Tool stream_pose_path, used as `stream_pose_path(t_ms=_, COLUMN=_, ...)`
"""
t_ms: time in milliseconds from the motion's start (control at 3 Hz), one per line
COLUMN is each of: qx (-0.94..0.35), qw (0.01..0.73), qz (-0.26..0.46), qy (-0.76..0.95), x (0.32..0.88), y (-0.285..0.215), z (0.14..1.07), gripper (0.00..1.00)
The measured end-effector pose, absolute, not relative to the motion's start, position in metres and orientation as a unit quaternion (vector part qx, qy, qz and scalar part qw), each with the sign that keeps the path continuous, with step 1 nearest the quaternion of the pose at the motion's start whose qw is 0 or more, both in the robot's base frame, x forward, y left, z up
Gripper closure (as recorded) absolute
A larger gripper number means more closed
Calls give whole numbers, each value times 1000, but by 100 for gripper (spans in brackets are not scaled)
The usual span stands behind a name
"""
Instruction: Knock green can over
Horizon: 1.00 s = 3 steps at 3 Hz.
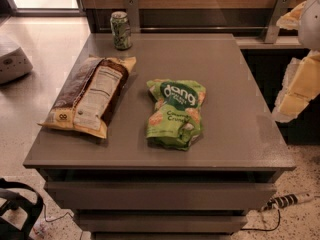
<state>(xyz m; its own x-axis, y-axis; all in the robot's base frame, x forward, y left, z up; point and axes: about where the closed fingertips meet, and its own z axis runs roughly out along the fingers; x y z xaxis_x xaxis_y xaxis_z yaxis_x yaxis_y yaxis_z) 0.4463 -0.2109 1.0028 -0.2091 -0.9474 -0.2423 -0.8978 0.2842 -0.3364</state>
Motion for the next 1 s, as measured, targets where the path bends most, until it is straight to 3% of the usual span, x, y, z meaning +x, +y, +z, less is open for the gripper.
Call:
stream_pose_path(t_ms=667, qx=-498, qw=324, qz=-22, qy=804, x=511, y=-190, z=1016, gripper=0)
stream_pose_path(t_ms=1000, qx=-461, qw=388, qz=36, qy=797, x=549, y=-173, z=998, gripper=0)
